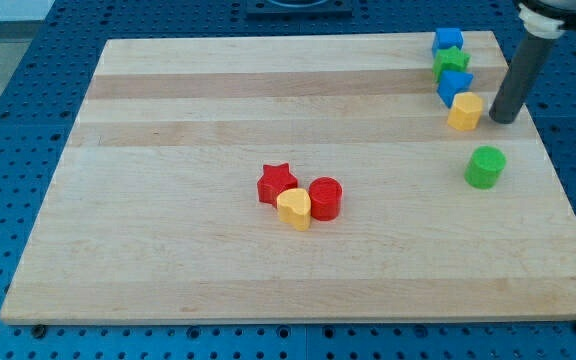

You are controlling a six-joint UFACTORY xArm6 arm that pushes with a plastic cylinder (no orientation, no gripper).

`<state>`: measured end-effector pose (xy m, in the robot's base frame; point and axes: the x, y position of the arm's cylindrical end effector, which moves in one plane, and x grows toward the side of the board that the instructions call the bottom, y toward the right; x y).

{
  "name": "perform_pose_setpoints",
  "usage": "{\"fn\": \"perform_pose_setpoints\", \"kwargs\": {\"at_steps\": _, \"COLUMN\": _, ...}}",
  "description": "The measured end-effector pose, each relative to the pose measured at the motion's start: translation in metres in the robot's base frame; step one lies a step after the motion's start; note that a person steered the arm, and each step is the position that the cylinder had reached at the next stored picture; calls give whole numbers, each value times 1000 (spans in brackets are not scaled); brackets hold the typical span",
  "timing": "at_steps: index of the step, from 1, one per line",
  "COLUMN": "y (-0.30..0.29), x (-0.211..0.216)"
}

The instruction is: Place the yellow hexagon vertically above the red circle

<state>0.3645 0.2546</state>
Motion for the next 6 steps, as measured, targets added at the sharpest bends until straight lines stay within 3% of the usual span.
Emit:
{"fn": "perform_pose_setpoints", "kwargs": {"at_steps": 4, "y": -141, "x": -1}}
{"fn": "perform_pose_setpoints", "kwargs": {"at_steps": 6, "y": -190, "x": 31}}
